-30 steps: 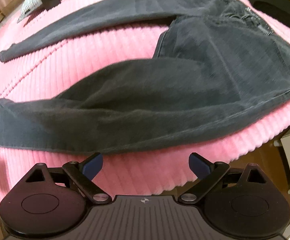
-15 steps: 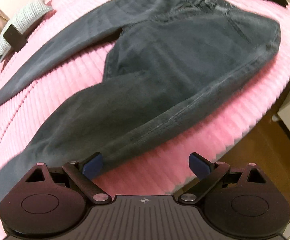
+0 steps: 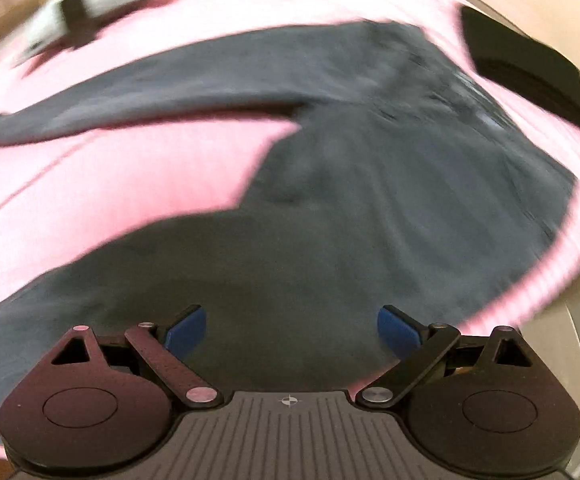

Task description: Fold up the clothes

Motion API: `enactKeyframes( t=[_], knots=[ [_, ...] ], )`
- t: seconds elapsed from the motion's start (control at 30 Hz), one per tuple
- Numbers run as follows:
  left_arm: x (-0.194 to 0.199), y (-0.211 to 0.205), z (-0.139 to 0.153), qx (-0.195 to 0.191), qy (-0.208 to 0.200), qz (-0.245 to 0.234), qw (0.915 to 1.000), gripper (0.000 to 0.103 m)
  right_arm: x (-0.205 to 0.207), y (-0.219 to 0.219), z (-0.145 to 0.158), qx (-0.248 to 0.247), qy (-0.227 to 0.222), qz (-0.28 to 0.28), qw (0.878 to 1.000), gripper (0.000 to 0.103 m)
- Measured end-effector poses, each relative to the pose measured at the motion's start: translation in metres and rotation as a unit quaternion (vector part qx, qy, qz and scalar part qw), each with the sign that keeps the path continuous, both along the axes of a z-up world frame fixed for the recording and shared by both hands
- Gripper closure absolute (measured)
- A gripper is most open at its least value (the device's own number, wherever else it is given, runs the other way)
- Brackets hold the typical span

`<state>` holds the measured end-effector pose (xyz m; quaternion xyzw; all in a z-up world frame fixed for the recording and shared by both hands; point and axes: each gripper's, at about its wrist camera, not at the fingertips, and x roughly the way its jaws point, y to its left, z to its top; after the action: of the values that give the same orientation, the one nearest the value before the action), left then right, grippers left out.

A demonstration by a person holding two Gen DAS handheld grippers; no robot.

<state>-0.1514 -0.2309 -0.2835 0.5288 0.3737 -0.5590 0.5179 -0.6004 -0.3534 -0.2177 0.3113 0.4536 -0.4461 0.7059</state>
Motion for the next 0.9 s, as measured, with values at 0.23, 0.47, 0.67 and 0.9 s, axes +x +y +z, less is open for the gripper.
enactKeyframes(
  t=[0.23, 0.47, 0.67, 0.9],
  knots=[
    [0.038, -0.040, -0.045, 0.057, 0.061, 0.002, 0.9965, 0.099, 0.034, -0.039, -0.019, -0.033, 0.028, 0.091, 0.995, 0.008],
    [0.060, -0.023, 0.027, -0.024, 0.049, 0.074, 0.9958, 0.099, 0.033, -0.077, -0.026, -0.032, 0.008, 0.040, 0.999, 0.008],
    [0.055, -0.026, -0.016, 0.068, 0.064, 0.080, 0.9924, 0.099, 0.042, -0.064, -0.054, 0.017, 0.004, 0.052, 0.998, 0.008],
    [0.069, -0.031, -0.014, 0.083, 0.074, 0.098, 0.9889, 0.099, 0.050, -0.063, -0.054, -0.017, -0.056, 0.066, 0.996, 0.008]
  ],
)
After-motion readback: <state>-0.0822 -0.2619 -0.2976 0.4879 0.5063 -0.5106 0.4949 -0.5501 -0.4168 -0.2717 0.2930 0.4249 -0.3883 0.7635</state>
